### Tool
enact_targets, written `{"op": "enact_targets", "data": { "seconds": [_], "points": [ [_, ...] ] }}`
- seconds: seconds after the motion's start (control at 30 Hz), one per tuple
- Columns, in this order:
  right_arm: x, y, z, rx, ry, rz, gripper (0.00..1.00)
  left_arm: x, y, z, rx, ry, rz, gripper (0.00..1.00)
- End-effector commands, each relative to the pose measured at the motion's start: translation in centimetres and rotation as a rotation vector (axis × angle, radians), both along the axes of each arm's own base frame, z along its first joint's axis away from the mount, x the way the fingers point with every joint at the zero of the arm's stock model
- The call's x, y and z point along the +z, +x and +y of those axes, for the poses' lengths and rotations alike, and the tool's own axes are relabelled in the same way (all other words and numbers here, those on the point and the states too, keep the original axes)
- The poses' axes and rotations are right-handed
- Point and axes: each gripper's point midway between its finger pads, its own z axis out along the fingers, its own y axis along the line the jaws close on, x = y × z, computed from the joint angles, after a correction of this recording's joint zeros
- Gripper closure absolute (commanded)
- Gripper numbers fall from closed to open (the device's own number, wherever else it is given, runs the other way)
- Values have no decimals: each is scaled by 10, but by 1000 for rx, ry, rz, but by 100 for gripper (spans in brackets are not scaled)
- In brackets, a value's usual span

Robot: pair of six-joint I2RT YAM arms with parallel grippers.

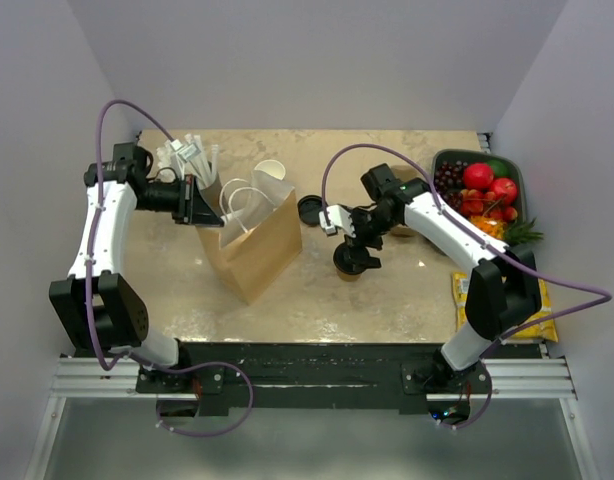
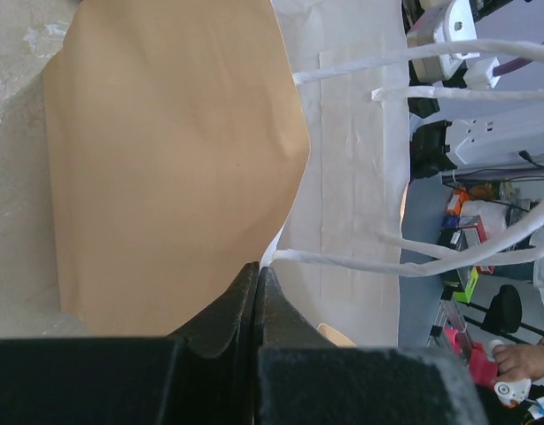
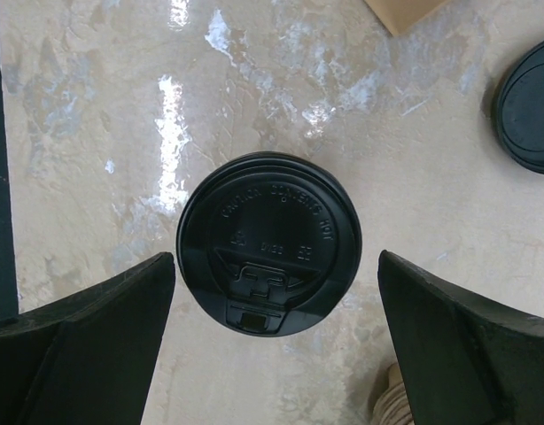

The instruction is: Pack the takeout coffee

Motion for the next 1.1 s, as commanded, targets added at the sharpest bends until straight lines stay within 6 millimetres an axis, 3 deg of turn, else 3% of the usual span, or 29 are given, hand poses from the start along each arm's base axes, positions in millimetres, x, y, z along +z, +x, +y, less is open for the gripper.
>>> {"op": "enact_targets", "data": {
  "seconds": [0.0, 0.37, 0.73, 1.07],
  "points": [
    [1, -1, 2, -3, 26, -4, 1, -22, 9, 12, 18, 84, -6, 100],
    [-6, -7, 2, 22, 8, 62, 1, -19, 12, 10, 2, 55, 7, 100],
    [-7, 8, 4, 7, -3, 20, 7, -19, 12, 8, 3, 44, 13, 100],
    [18, 11, 2, -5, 15, -56, 15, -18, 15, 6, -2, 27, -6, 100]
  ]
}}
